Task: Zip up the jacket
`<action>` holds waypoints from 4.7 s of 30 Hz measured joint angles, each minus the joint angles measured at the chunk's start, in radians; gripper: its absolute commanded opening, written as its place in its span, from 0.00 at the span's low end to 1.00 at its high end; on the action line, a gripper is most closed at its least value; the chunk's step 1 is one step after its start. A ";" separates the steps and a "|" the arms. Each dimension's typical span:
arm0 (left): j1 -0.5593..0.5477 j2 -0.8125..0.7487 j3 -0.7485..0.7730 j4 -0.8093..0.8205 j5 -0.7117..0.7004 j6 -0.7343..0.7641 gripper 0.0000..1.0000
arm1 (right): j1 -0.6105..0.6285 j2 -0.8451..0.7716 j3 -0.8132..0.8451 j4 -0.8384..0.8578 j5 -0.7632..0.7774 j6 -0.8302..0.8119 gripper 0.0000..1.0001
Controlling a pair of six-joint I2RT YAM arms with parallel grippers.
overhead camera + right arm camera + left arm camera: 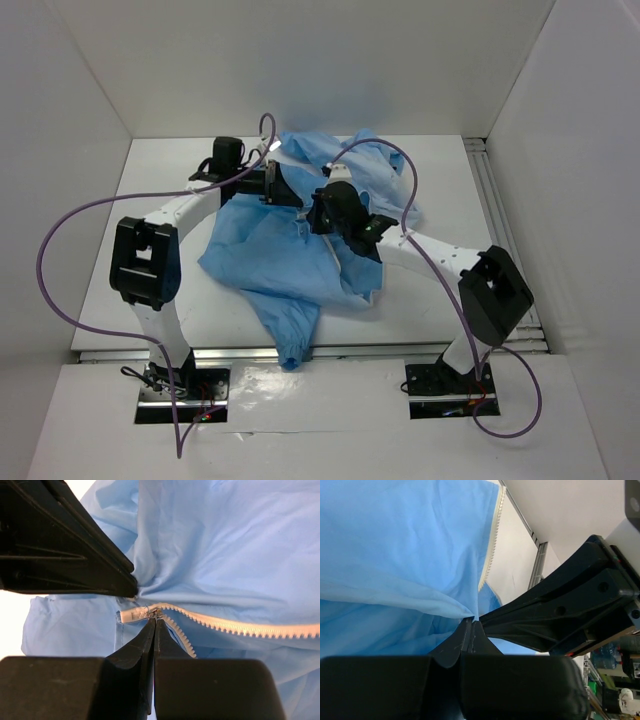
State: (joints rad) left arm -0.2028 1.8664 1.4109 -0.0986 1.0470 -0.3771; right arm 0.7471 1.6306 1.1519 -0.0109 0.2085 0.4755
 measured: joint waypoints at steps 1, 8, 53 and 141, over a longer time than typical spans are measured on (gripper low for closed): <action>-0.001 0.000 0.003 -0.009 -0.003 0.008 0.00 | -0.001 -0.007 -0.007 0.002 -0.003 -0.002 0.00; -0.005 0.000 0.034 -0.057 -0.017 0.037 0.00 | -0.028 -0.049 -0.035 -0.013 0.013 -0.022 0.00; -0.107 -0.021 0.041 -0.105 -0.159 0.119 0.39 | -0.063 -0.110 -0.065 -0.057 -0.003 -0.081 0.00; 0.642 -0.067 0.333 -0.318 -0.355 -0.360 0.00 | -0.737 -0.220 -0.048 -0.190 -0.227 -0.111 0.00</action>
State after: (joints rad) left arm 0.4393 1.7992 1.7439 -0.4168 0.6922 -0.7372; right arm 0.0101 1.4101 1.1042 -0.2008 -0.0185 0.3645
